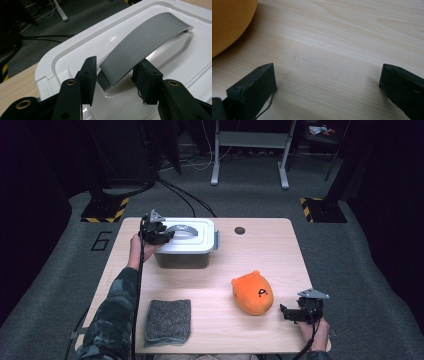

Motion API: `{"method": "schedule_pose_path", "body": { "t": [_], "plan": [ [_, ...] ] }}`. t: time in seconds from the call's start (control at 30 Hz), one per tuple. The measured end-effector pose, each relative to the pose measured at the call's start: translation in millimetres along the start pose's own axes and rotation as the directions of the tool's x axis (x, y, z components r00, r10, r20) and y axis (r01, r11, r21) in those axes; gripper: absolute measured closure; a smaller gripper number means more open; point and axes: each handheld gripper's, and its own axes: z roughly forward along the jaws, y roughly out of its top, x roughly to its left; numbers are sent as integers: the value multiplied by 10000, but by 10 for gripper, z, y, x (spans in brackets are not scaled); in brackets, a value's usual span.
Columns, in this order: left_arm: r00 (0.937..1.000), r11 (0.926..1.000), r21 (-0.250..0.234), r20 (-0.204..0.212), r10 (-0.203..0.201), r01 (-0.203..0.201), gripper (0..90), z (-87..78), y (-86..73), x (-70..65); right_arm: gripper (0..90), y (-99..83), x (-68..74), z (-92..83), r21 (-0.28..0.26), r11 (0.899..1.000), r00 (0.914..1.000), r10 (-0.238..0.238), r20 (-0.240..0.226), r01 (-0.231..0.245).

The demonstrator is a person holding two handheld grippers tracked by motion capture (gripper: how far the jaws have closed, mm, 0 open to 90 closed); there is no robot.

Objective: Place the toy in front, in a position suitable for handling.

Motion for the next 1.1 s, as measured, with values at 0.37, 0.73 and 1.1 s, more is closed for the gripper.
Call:
{"method": "schedule_pose_path", "body": {
  "t": [0.37,0.73,1.1],
  "plan": [
    [9996,9996,128,94,-264,263,476,-18,-30,53,0,0,0,0,-2,10000,10000,3,1,-3],
    [9977,9980,167,278,-619,614,225,-230,-8,22,0,-1,2,0,-5,10000,10000,-1,18,1],
    [9984,9984,-409,437,-366,384,115,-685,-116,-130,0,0,1,0,-3,10000,10000,-3,11,3]
  ]
}}
